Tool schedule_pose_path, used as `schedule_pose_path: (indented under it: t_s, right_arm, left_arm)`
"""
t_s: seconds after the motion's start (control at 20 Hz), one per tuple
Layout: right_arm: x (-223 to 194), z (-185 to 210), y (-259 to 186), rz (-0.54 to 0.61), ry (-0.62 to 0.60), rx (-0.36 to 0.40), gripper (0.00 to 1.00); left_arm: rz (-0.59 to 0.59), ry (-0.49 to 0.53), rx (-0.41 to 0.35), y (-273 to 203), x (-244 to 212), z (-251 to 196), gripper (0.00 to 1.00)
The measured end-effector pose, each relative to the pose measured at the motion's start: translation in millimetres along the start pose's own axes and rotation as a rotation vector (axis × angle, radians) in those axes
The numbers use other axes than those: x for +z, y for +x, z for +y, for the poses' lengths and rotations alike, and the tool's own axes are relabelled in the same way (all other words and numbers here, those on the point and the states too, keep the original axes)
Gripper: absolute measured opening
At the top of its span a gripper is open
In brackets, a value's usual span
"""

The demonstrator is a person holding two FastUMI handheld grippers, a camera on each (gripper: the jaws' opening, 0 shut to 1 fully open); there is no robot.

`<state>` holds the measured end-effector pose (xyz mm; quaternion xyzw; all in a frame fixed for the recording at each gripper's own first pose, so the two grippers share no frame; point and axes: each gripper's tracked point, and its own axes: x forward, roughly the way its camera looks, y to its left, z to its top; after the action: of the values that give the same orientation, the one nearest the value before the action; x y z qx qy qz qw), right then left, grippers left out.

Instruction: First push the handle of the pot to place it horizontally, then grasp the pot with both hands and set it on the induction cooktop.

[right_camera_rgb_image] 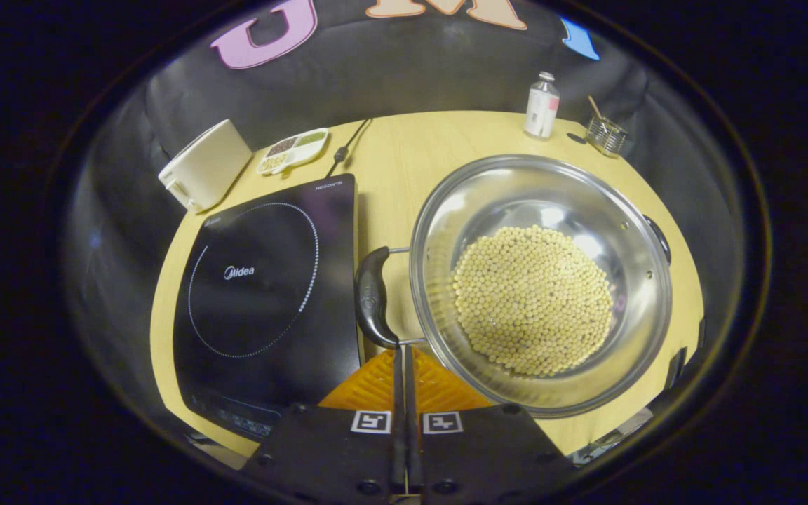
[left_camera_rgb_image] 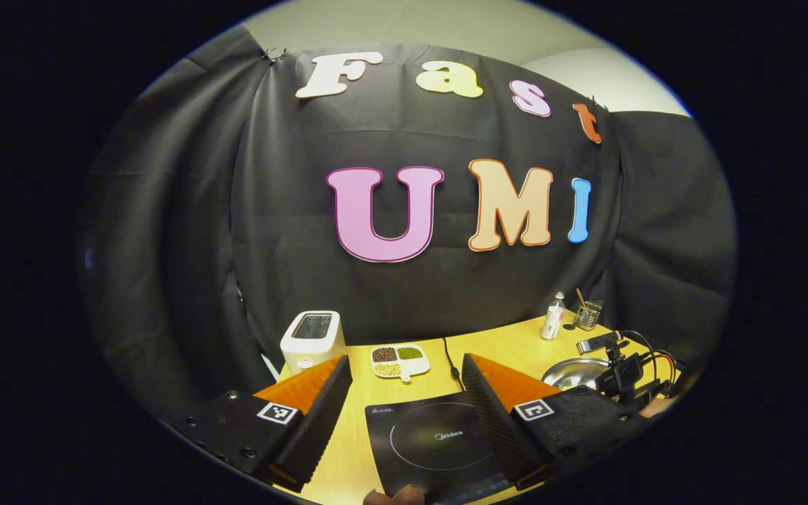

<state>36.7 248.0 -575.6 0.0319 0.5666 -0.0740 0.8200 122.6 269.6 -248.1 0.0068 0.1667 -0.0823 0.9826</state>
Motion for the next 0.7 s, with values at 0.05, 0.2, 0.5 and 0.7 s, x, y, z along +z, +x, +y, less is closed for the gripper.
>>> schedule_pose_path:
  t_s: [0.05,0.2,0.5,0.7]
  right_arm:
    - [-3.3,-2.3,-4.1,0.005,-0.007,-0.002,0.02]
    - [-4.3,-7.3,-23.5,-0.035,-0.035,0.026,0.03]
    - [9.3,-44.3,-57.6,-0.135,-0.061,0.066,0.00]
    - [21.0,-94.2,-79.1,-0.197,-0.132,0.087,0.00]
  left_arm:
    - [0.008,-0.006,-0.007,-0.2,-3.3,-3.6,0.96]
    - [0.036,-0.061,-0.040,0.7,-9.5,-20.4,0.96]
    - [0.065,-0.026,-0.048,-5.8,-14.3,-68.3,0.94]
    - [0.121,-0.039,-0.022,-17.1,-23.6,-120.2,0.94]
